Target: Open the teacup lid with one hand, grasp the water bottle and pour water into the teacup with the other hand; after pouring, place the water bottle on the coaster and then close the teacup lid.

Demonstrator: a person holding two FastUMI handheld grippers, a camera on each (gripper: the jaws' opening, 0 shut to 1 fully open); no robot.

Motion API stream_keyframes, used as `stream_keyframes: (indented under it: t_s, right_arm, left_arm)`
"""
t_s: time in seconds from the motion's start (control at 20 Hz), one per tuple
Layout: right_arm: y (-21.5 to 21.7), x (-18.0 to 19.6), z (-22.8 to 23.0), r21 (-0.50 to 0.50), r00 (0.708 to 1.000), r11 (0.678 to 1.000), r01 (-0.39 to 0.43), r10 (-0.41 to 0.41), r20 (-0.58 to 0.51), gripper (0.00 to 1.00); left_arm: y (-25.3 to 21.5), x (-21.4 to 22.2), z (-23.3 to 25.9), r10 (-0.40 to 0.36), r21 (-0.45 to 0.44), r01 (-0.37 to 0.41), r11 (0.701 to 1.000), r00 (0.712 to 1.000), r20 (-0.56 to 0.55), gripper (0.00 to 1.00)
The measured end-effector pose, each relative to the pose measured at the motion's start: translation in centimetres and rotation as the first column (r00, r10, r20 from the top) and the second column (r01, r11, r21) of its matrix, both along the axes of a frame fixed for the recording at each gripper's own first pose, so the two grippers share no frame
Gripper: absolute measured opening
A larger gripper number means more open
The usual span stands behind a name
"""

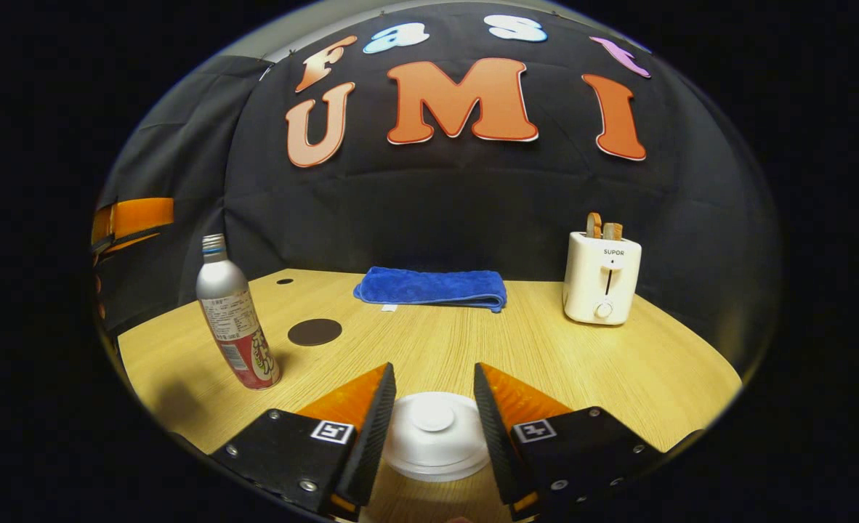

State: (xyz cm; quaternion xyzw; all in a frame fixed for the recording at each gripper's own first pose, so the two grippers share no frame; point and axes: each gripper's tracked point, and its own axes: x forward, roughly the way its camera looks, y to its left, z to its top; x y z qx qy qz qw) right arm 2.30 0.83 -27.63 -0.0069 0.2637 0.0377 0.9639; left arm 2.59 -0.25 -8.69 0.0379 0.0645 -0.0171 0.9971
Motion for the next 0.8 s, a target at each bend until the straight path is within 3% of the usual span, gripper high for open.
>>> stream_keyframes:
  t_s: [0.15,0.25,0.3,0.35,0.5,0.8]
  right_arm:
    - [0.2,-0.1,-0.3,-0.01,1.0,1.0,-0.011,0.011,-0.006,0.62]
    - [0.0,0.1,-0.3,-0.026,1.0,1.0,-0.006,0.006,-0.002,0.54]
    - [0.1,0.1,-0.6,-0.029,1.0,1.0,-0.009,0.009,-0.012,0.43]
    - [0.2,-0.1,-0.8,-0.033,1.0,0.999,-0.012,0.012,-0.023,0.39]
    - [0.2,0.1,-0.7,-0.038,1.0,0.999,-0.017,0.016,-0.019,0.3]
    - [0.3,0.2,-0.8,-0.041,0.999,0.999,-0.031,0.031,-0.018,0.23]
  left_arm:
    - [0.2,0.0,-0.1,0.003,0.004,-0.003,1.0,1.0,0.0,0.9]
    - [0.1,0.0,-0.4,0.005,0.007,-0.005,1.0,1.0,-0.008,0.9]
    - [0.1,-0.1,-0.6,0.004,0.008,-0.004,1.0,1.0,-0.013,0.92]
    - [0.1,0.0,-0.8,0.004,0.01,-0.004,1.0,1.0,-0.016,0.92]
    - [0.0,0.0,-1.2,0.001,0.016,-0.001,1.0,1.0,-0.024,0.9]
    - [-0.7,0.5,-3.3,-0.017,0.008,0.018,1.0,0.997,-0.07,0.9]
